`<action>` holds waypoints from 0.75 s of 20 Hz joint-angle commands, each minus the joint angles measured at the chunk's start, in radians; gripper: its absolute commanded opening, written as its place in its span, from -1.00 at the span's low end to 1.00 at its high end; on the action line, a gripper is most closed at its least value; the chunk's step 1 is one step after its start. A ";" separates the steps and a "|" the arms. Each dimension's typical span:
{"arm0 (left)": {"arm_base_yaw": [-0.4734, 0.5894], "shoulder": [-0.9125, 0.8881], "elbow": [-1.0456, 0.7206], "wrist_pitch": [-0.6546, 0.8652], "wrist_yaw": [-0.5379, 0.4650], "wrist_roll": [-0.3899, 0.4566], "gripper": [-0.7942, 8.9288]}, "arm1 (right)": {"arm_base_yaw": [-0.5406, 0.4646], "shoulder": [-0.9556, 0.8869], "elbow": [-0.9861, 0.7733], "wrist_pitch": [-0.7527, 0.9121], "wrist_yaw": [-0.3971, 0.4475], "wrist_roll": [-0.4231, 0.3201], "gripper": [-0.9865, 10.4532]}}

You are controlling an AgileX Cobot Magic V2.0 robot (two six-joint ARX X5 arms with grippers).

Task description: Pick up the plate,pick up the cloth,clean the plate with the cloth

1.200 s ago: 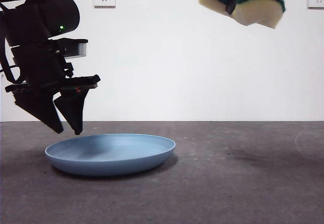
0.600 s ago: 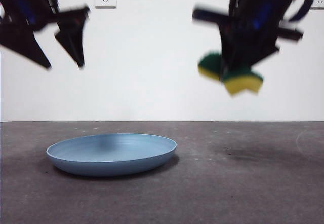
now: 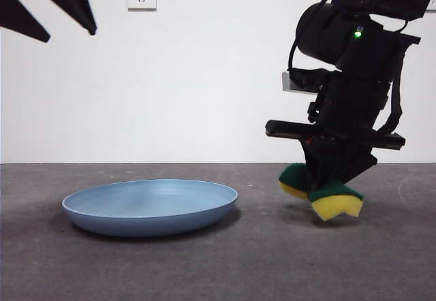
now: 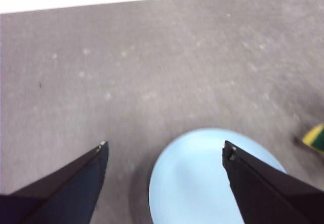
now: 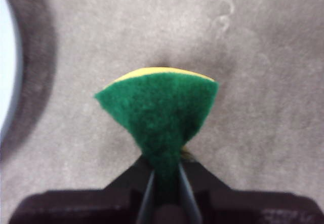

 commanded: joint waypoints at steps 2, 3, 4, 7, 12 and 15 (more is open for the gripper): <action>-0.021 -0.064 -0.050 -0.027 0.001 -0.005 -0.06 | -0.009 0.018 -0.009 0.007 -0.001 -0.027 -0.82; -0.023 -0.074 -0.050 -0.044 -0.002 -0.005 -0.06 | -0.011 0.018 -0.009 0.007 -0.001 -0.027 -0.82; -0.024 -0.081 -0.050 -0.051 -0.002 -0.005 -0.06 | -0.015 0.018 -0.009 0.007 -0.002 -0.028 -0.80; -0.024 -0.082 -0.050 -0.058 -0.002 -0.005 -0.06 | -0.024 0.018 -0.009 0.007 -0.001 -0.043 -0.31; -0.024 -0.082 -0.050 -0.084 -0.001 -0.005 -0.06 | -0.024 0.018 -0.009 0.006 0.000 -0.043 0.24; -0.024 -0.082 -0.050 -0.093 -0.001 -0.005 -0.07 | -0.024 0.018 -0.009 0.006 0.000 -0.043 0.28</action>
